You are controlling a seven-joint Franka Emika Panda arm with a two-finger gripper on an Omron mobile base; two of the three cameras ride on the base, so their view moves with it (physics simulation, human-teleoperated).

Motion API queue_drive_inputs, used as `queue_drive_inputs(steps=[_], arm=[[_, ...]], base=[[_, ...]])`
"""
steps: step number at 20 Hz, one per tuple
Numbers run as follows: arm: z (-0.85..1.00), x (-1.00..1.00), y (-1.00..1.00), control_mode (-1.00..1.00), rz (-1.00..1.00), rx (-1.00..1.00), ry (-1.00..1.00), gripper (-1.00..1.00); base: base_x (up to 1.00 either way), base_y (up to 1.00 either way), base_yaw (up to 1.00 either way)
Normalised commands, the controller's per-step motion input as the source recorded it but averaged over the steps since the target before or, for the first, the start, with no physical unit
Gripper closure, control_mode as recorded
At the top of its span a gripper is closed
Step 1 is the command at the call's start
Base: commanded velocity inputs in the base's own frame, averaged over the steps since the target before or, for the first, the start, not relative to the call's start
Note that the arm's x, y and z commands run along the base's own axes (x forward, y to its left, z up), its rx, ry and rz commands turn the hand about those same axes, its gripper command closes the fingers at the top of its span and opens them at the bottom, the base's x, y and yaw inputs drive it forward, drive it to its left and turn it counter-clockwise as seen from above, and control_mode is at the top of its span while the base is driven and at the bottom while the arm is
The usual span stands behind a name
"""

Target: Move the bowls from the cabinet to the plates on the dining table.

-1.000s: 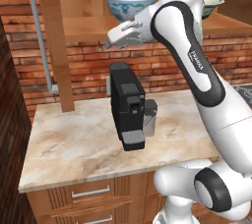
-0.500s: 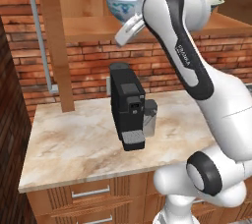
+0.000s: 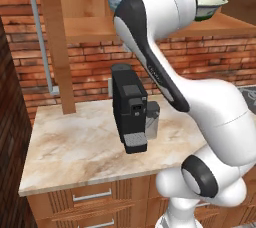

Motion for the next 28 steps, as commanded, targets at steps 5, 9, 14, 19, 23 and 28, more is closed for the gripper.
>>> queue_drive_inputs(steps=[5, 9, 14, 19, 23, 28], arm=[[0.00, 0.02, -0.29, -1.00, 0.00, -0.26, -0.21, -1.00], [-0.02, 0.24, -0.41, -1.00, 0.00, -0.16, -0.12, -1.00], [-0.17, 0.47, -0.35, -1.00, 0.00, -0.12, -0.06, -1.00], [-0.02, 0.61, -0.02, -1.00, -0.06, -0.09, -0.03, -1.00], [0.14, 0.57, 0.00, -1.00, -0.11, -0.01, -0.02, -1.00], [0.31, 0.45, 0.00, -1.00, -0.11, 0.00, -0.01, -1.00]], base=[[0.00, 0.00, 0.00], [0.00, 0.00, 0.00], [0.00, 0.00, 0.00], [0.00, 0.00, 0.00], [0.00, 0.00, 0.00], [0.00, 0.00, 0.00]])
